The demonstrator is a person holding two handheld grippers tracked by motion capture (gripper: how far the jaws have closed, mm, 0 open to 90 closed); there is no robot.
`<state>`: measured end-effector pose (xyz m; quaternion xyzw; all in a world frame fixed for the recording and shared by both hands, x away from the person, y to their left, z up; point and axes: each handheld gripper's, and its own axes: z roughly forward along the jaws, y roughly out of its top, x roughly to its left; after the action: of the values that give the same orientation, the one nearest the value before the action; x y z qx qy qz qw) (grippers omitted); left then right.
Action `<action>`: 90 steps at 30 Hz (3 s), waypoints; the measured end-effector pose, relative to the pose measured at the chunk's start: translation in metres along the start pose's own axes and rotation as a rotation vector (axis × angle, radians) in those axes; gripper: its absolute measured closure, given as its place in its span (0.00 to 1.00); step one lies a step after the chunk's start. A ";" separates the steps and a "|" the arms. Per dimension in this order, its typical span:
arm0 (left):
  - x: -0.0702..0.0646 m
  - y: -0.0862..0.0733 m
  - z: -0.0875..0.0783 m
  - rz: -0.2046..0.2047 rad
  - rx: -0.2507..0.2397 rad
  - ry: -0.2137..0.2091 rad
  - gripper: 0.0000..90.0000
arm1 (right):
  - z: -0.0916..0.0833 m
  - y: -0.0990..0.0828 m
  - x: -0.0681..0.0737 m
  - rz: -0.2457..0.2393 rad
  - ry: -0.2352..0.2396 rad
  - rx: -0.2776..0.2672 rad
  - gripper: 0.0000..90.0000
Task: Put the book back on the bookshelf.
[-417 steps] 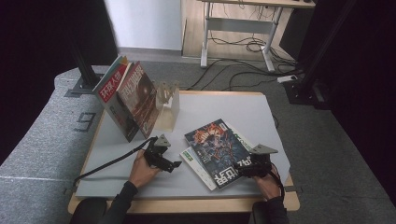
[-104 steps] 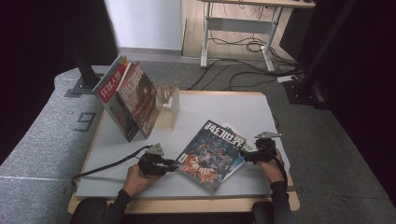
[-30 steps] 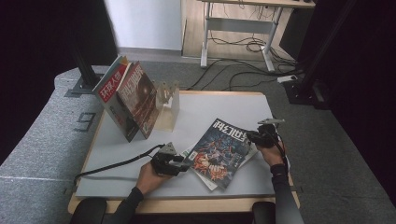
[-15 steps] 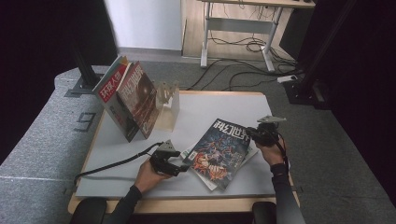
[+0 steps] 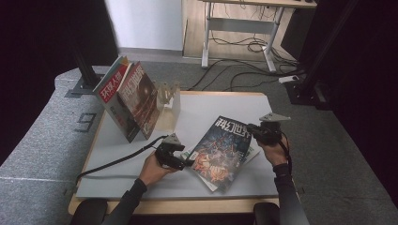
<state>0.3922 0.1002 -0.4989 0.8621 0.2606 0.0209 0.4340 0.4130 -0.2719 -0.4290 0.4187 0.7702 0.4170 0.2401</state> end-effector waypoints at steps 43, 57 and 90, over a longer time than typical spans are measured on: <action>0.037 0.038 0.040 -0.024 0.069 -0.177 0.31 | -0.025 0.044 0.031 -0.117 0.094 -0.108 0.91; 0.034 0.044 0.024 -0.057 0.115 -0.156 0.59 | -0.025 0.050 0.036 -0.126 0.128 -0.122 0.91; 0.015 0.056 -0.022 0.076 -0.122 -0.031 0.87 | -0.050 0.084 0.038 -0.148 0.127 -0.220 0.91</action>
<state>0.4235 0.0965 -0.4454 0.8435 0.2194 0.0400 0.4887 0.3945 -0.2369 -0.3328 0.3048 0.7622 0.5058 0.2652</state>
